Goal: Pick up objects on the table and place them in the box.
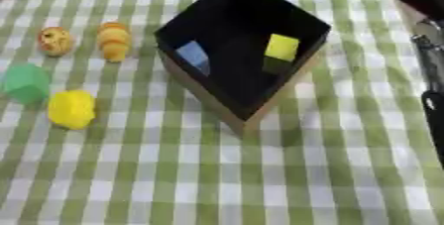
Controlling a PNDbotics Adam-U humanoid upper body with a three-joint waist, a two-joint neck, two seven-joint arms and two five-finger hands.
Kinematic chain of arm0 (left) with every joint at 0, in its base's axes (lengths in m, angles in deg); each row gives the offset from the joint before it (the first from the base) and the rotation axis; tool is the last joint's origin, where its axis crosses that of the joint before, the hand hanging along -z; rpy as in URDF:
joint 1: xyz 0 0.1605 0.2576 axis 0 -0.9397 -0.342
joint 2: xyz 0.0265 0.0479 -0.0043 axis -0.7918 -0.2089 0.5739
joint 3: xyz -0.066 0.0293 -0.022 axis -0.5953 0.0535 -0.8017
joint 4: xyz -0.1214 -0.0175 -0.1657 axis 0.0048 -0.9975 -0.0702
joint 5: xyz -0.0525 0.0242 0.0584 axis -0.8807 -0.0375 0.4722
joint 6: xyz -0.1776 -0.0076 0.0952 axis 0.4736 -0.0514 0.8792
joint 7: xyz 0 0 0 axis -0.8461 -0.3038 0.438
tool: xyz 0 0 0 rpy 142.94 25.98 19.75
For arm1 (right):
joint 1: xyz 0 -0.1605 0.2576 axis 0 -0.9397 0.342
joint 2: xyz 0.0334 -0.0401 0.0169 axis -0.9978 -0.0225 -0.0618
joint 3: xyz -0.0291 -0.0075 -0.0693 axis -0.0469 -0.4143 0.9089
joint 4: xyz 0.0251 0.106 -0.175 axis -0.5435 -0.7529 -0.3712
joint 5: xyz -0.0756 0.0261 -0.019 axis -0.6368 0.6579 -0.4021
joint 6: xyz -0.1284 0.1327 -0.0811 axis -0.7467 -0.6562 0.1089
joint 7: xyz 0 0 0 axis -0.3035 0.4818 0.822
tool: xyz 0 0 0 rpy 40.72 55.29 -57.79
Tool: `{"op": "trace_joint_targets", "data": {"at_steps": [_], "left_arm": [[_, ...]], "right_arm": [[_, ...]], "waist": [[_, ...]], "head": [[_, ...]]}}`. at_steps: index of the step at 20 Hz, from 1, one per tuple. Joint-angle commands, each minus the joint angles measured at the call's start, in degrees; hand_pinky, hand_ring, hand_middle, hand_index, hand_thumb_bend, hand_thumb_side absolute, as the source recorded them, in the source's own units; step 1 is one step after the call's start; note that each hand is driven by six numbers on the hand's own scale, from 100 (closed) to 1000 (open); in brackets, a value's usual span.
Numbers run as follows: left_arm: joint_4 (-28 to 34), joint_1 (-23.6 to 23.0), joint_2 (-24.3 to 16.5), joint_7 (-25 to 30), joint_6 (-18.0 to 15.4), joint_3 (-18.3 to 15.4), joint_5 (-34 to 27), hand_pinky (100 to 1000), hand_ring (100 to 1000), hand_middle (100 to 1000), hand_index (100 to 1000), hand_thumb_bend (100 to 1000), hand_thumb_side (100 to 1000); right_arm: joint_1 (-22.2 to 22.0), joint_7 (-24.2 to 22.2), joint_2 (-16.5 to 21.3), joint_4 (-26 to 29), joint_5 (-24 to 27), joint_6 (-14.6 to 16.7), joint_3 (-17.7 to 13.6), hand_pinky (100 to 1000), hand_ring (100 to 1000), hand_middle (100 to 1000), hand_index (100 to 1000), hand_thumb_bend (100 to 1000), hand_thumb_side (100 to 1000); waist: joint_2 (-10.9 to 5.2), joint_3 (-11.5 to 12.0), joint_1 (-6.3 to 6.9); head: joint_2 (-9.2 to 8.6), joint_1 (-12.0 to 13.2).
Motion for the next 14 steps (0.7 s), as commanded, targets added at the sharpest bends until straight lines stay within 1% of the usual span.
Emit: {"op": "trace_joint_targets", "data": {"at_steps": [1,8,14], "left_arm": [[-2.1,2.3,-0.3,1.0,-0.3,0.5,-0.4,940,922,859,896,566,325],[-7.6,8.0,3.3,2.3,-1.9,2.6,-0.2,936,923,857,887,555,304],[-10.5,11.1,5.3,3.7,-4.1,3.6,-0.2,931,924,869,882,545,271]], "right_arm": [[0.7,-0.3,1.0,0.9,0.2,0.0,-0.1,864,839,646,862,100,544],[0.8,-0.7,0.8,0.9,0.4,-0.1,0.1,865,838,644,861,100,544],[0.9,-0.9,0.7,0.9,0.5,-0.3,0.2,864,837,642,861,100,545]], "waist": [[-0.96,-0.1,0.12],[-0.67,-0.7,0.26],[-0.37,-1.0,0.52]], "head": [[-0.01,0.4],[-0.29,0.9],[-0.53,1.0]]}}
